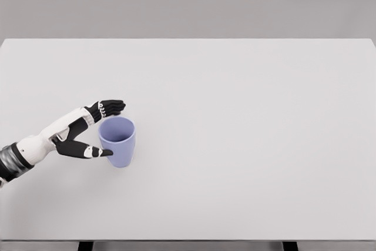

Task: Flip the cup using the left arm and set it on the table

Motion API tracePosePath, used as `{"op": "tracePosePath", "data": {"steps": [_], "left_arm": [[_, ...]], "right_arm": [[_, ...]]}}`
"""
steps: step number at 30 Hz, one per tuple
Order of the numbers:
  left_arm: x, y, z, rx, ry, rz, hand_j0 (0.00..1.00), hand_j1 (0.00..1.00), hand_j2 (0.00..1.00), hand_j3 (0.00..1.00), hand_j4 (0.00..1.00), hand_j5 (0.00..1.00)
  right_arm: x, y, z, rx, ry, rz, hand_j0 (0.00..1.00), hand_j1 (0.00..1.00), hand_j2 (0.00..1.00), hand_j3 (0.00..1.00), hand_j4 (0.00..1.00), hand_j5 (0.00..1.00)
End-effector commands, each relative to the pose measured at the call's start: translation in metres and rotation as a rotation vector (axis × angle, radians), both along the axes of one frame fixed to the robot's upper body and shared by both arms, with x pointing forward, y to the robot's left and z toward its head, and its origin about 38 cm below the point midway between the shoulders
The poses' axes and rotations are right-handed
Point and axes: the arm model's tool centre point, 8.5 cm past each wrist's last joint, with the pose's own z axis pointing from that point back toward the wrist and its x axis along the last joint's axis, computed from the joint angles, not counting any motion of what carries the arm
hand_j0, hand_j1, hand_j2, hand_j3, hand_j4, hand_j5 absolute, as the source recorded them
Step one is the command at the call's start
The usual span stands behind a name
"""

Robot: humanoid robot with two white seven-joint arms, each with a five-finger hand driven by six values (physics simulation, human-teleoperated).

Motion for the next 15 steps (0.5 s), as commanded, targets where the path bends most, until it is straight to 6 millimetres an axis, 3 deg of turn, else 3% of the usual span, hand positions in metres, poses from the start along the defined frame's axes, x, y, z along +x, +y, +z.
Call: {"op": "tracePosePath", "data": {"steps": [1,15], "left_arm": [[0.000,0.000,0.001,-0.003,0.001,0.002,1.00,1.00,1.00,1.00,1.00,1.00],[-0.011,0.007,0.004,-0.031,-0.063,-0.020,1.00,1.00,1.00,1.00,1.00,1.00]], "right_arm": [[0.000,0.000,0.000,0.000,0.000,0.000,1.00,1.00,1.00,1.00,1.00,1.00],[0.000,0.000,0.000,0.000,0.000,0.000,1.00,1.00,1.00,1.00,1.00,1.00]]}}
